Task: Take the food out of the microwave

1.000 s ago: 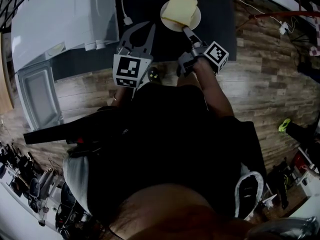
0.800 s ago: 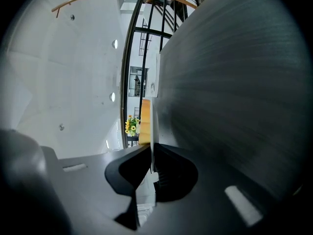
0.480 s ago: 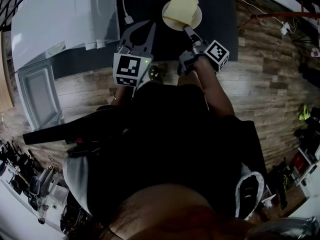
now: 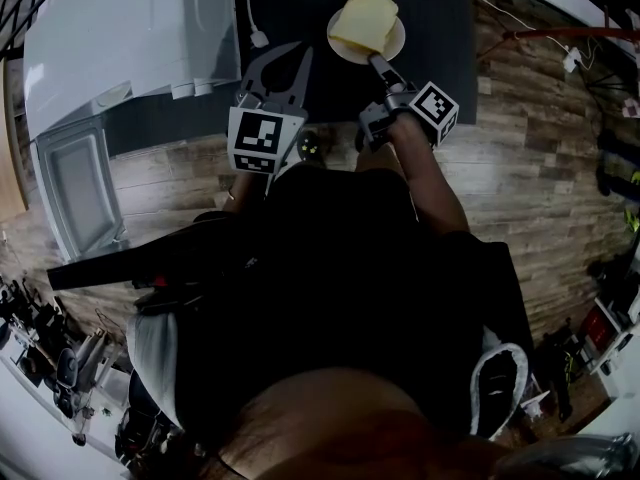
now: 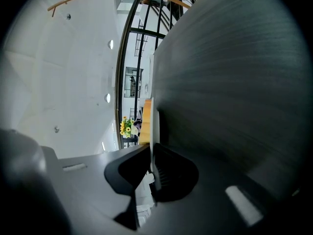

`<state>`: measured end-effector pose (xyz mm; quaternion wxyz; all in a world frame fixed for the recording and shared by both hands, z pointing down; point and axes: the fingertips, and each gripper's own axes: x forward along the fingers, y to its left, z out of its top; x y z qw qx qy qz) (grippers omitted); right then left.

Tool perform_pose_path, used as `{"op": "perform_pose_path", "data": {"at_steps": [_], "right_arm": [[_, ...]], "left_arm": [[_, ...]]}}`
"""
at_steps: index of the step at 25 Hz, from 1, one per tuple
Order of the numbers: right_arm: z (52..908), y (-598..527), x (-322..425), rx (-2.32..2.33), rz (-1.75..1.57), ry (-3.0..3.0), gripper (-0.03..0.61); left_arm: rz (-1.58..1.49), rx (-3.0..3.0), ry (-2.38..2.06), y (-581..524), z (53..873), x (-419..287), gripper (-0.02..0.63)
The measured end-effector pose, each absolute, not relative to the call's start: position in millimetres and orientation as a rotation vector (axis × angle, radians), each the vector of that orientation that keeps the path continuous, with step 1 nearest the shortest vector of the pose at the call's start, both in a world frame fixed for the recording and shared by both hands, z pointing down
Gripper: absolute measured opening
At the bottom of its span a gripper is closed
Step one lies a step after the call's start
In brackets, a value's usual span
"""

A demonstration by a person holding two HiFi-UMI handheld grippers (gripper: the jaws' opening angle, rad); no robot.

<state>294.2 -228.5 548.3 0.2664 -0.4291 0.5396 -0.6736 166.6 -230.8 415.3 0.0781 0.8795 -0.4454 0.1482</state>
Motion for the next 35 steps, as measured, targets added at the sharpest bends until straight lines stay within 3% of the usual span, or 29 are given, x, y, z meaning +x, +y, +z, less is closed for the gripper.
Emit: {"op": "perform_pose_path", "data": {"at_steps": [35], "right_arm": [[549.7, -237.3, 296.8, -1.194, -1.803, 1.432, 0.021]], "left_arm": [[0.439, 2.619, -1.354, -228.8, 418.4, 164.4, 0.006]]}}
